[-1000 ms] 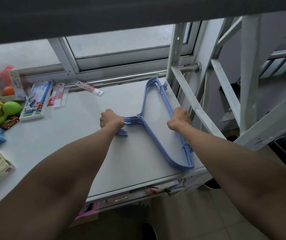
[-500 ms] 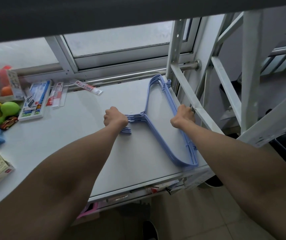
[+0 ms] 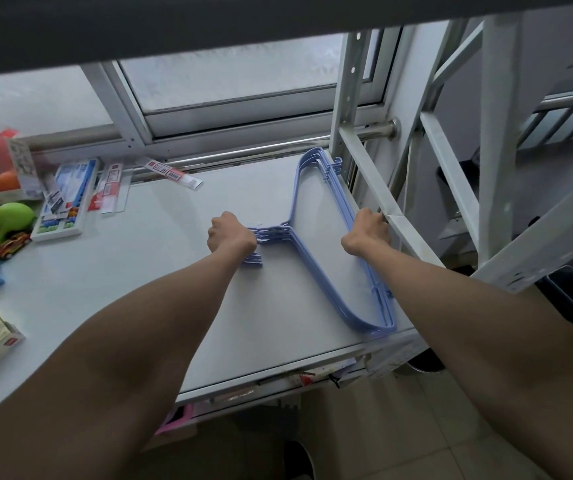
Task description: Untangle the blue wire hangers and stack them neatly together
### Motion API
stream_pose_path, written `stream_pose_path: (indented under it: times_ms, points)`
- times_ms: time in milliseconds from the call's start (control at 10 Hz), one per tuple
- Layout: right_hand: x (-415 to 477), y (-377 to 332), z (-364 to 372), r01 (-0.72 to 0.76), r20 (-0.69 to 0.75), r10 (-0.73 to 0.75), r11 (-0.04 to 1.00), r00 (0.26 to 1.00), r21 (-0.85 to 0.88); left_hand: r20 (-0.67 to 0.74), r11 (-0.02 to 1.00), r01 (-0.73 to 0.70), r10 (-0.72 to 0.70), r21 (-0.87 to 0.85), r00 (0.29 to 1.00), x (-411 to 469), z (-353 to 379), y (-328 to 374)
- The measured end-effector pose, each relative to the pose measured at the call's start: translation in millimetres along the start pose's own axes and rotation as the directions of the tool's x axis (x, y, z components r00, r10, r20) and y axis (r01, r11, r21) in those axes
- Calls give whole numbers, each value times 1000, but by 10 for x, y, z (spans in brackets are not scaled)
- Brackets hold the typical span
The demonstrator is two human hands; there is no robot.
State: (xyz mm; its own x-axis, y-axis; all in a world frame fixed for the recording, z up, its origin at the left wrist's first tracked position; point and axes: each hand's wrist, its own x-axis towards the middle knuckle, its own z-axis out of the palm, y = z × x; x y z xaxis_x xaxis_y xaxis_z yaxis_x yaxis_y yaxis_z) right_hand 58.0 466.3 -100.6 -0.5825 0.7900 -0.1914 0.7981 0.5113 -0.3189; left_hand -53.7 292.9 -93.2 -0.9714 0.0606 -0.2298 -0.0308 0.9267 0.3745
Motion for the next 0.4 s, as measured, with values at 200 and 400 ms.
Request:
stream_pose_path:
  times_ms: [200, 400]
  points:
    - [-15, 13, -11, 2, -12, -2, 1000, 1000, -2, 4, 999, -13, 13, 40, 1000, -28, 14, 10]
    - [-93, 15, -35, 23, 8, -23, 999, 1000, -23, 168, 999, -35, 31, 17, 985, -24, -119, 138]
